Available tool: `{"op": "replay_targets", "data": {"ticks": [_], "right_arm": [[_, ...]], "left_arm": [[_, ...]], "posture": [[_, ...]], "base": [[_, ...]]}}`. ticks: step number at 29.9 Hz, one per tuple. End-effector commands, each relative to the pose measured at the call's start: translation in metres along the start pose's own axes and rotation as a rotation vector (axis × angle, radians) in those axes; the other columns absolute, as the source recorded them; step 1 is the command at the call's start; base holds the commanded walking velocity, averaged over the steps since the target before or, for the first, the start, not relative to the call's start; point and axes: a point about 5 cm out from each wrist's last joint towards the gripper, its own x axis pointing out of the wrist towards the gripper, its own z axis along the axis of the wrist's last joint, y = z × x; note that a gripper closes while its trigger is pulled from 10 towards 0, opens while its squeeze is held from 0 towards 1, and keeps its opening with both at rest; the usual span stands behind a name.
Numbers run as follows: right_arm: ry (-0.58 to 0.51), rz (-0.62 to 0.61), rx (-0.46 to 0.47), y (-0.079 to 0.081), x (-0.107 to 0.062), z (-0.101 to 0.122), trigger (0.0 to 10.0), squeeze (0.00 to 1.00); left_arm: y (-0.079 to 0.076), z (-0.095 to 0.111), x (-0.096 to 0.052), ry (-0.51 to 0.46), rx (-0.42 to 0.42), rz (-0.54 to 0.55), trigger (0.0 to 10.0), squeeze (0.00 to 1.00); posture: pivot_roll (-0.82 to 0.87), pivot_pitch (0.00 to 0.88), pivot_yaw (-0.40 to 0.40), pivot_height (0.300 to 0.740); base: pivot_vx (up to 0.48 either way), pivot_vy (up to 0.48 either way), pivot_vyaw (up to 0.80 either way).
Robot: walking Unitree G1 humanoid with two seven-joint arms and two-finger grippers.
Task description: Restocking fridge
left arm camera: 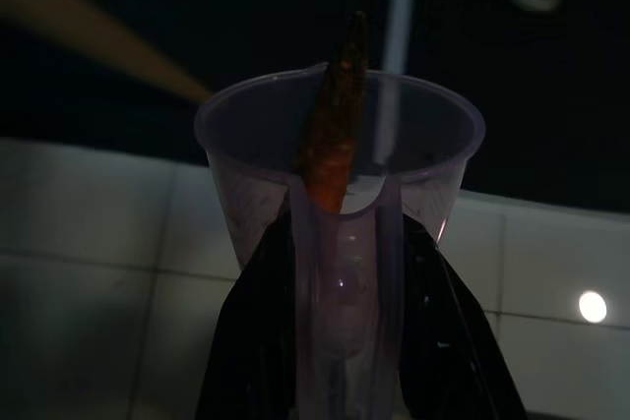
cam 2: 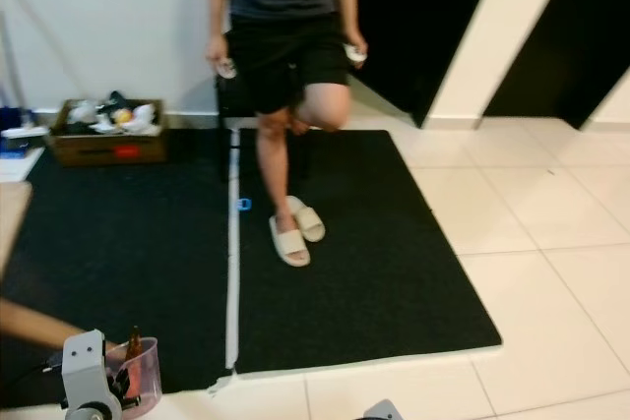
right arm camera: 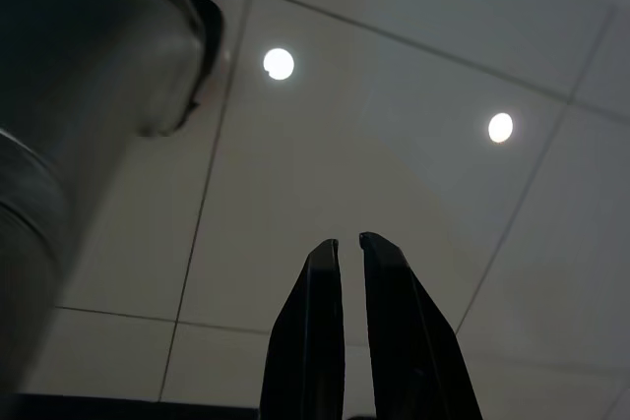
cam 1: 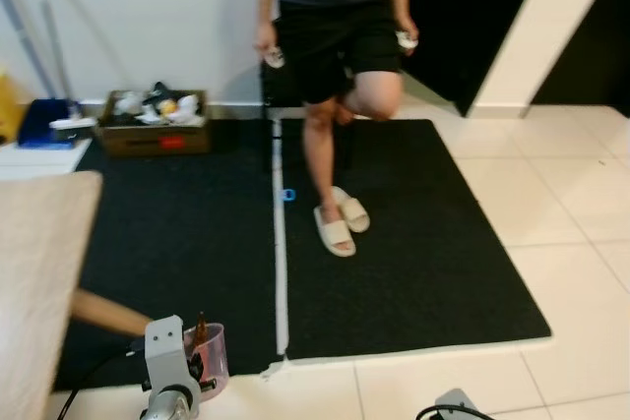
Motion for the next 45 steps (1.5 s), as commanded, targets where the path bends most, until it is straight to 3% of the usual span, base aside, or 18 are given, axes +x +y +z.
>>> {"op": "replay_targets", "data": {"ticks": [1,45], "right_arm": [[0.0,-0.007,0.013,-0.0021,-0.0001,0.0007,10.0,0.0],[-0.004,0.004,0.003,-0.0013,-0.0002,0.0006,10.0,0.0]], "left_arm": [[-0.0016,-0.0057,-0.0017,0.019,0.003,-0.005,10.0,0.0],[-0.0044,-0.007,-0.0018,0.025,0.012,-0.02,10.0,0.0]], "posture": [[0.08,0.004,-0.077,0.74],[0.08,0.007,-0.078,0.74]], "base": [[0.0,0.0,0.0],[0.265,0.0,0.0]]}}
